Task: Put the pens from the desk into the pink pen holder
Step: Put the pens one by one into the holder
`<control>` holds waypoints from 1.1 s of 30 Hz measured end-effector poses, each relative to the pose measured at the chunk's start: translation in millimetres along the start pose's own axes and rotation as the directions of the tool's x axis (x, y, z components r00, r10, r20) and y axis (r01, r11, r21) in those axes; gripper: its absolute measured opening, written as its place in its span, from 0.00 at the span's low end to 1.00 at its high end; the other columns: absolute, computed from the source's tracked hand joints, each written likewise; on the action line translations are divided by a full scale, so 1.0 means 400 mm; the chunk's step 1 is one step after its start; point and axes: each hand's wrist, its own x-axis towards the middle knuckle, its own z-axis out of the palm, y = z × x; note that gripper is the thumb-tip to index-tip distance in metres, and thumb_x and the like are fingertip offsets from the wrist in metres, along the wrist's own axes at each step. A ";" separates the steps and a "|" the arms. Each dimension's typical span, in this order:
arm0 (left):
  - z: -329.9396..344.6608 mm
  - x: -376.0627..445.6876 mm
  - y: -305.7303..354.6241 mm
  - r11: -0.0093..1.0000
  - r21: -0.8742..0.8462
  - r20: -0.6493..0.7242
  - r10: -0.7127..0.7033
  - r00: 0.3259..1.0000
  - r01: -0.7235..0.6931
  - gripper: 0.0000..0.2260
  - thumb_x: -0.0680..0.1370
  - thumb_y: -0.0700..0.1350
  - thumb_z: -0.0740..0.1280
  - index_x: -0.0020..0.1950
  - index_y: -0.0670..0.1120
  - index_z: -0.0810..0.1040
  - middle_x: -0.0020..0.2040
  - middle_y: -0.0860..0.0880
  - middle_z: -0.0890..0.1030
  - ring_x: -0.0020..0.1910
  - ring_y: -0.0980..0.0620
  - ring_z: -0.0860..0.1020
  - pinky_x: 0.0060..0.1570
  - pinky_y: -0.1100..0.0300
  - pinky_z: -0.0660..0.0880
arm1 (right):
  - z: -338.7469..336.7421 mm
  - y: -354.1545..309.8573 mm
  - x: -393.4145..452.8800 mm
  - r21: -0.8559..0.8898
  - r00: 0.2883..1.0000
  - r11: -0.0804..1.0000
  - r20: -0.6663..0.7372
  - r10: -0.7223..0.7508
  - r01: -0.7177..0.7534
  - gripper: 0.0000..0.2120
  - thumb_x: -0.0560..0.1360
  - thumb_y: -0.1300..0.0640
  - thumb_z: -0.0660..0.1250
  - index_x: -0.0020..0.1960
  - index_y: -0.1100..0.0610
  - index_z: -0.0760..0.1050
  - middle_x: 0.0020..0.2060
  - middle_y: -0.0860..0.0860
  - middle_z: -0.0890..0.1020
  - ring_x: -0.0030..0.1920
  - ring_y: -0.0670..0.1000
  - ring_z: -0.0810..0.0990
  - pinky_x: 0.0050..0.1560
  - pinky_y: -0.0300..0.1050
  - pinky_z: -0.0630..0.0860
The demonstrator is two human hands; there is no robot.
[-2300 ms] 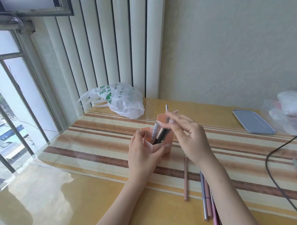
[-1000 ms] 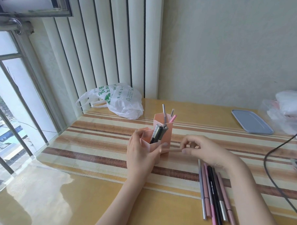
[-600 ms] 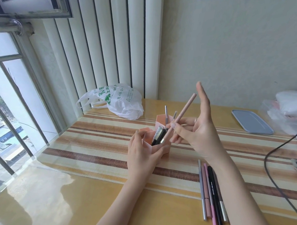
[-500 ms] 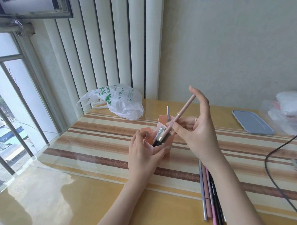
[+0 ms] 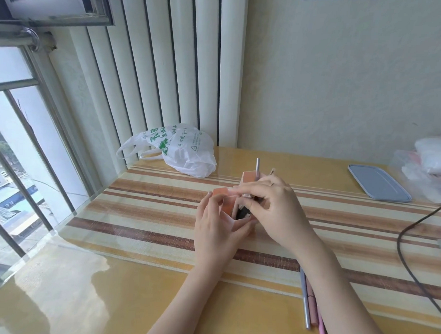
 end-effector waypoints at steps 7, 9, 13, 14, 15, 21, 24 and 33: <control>0.000 0.004 -0.004 0.999 -0.015 -0.012 -0.051 0.999 0.050 0.31 0.62 0.60 0.75 0.60 0.55 0.69 0.52 0.71 0.68 0.65 0.51 0.68 0.60 0.56 0.67 | -0.047 0.010 0.007 0.142 0.991 0.986 0.111 0.068 -0.084 0.20 0.74 0.39 0.56 0.61 0.43 0.77 0.65 0.39 0.75 0.64 0.44 0.71 0.66 0.39 0.65; 0.002 0.004 -0.005 1.000 -0.008 -0.012 -0.030 0.999 0.030 0.30 0.62 0.59 0.77 0.59 0.56 0.69 0.52 0.73 0.67 0.66 0.51 0.68 0.59 0.59 0.67 | -0.083 0.031 0.005 0.185 0.989 0.972 0.041 0.143 -0.148 0.14 0.77 0.45 0.61 0.61 0.41 0.77 0.57 0.36 0.80 0.50 0.46 0.81 0.49 0.35 0.75; 0.001 -0.005 0.006 0.999 -0.048 0.023 -0.015 1.000 0.017 0.28 0.59 0.64 0.74 0.54 0.69 0.64 0.51 0.71 0.71 0.60 0.57 0.71 0.52 0.75 0.63 | -0.141 0.086 -0.004 0.039 0.966 0.972 -0.110 0.235 -0.232 0.10 0.76 0.57 0.67 0.50 0.42 0.80 0.44 0.38 0.83 0.29 0.45 0.75 0.31 0.31 0.68; 0.001 -0.006 0.010 0.998 -0.065 0.036 -0.020 0.999 0.023 0.27 0.59 0.65 0.72 0.53 0.72 0.63 0.51 0.69 0.72 0.57 0.59 0.71 0.51 0.77 0.62 | -0.150 0.094 -0.006 0.048 0.959 0.966 -0.117 0.260 -0.256 0.11 0.75 0.60 0.68 0.50 0.44 0.81 0.45 0.38 0.83 0.35 0.40 0.79 0.37 0.30 0.70; 0.001 -0.006 0.012 0.997 -0.076 0.042 -0.019 0.999 0.022 0.27 0.58 0.66 0.71 0.52 0.74 0.62 0.51 0.68 0.73 0.55 0.61 0.71 0.50 0.78 0.62 | -0.158 0.098 -0.007 0.056 0.954 0.958 -0.096 0.285 -0.281 0.11 0.75 0.61 0.68 0.50 0.45 0.81 0.46 0.37 0.83 0.42 0.36 0.80 0.43 0.31 0.71; -0.001 -0.006 0.012 0.995 -0.085 0.034 -0.041 0.999 0.044 0.26 0.59 0.67 0.71 0.52 0.75 0.62 0.50 0.69 0.73 0.53 0.69 0.70 0.48 0.77 0.64 | -0.174 0.155 -0.041 -0.306 0.719 0.765 0.270 0.641 -0.567 0.04 0.73 0.54 0.71 0.45 0.47 0.78 0.46 0.45 0.81 0.43 0.47 0.79 0.41 0.43 0.71; 0.002 -0.005 0.009 0.996 -0.071 0.042 -0.059 0.997 0.062 0.28 0.59 0.68 0.71 0.55 0.65 0.67 0.50 0.63 0.75 0.53 0.60 0.72 0.46 0.70 0.66 | -0.135 0.184 -0.054 -0.545 0.514 0.606 0.333 0.790 -0.579 0.16 0.71 0.44 0.72 0.51 0.55 0.75 0.51 0.49 0.77 0.48 0.50 0.75 0.45 0.44 0.70; 0.007 -0.007 -0.003 0.994 -0.071 0.070 -0.074 0.995 0.079 0.25 0.61 0.64 0.72 0.50 0.54 0.69 0.47 0.58 0.76 0.49 0.58 0.71 0.44 0.68 0.66 | -0.087 0.183 -0.042 -0.480 0.544 0.596 0.261 0.797 -0.643 0.13 0.75 0.52 0.64 0.36 0.59 0.71 0.29 0.50 0.70 0.29 0.51 0.69 0.31 0.42 0.62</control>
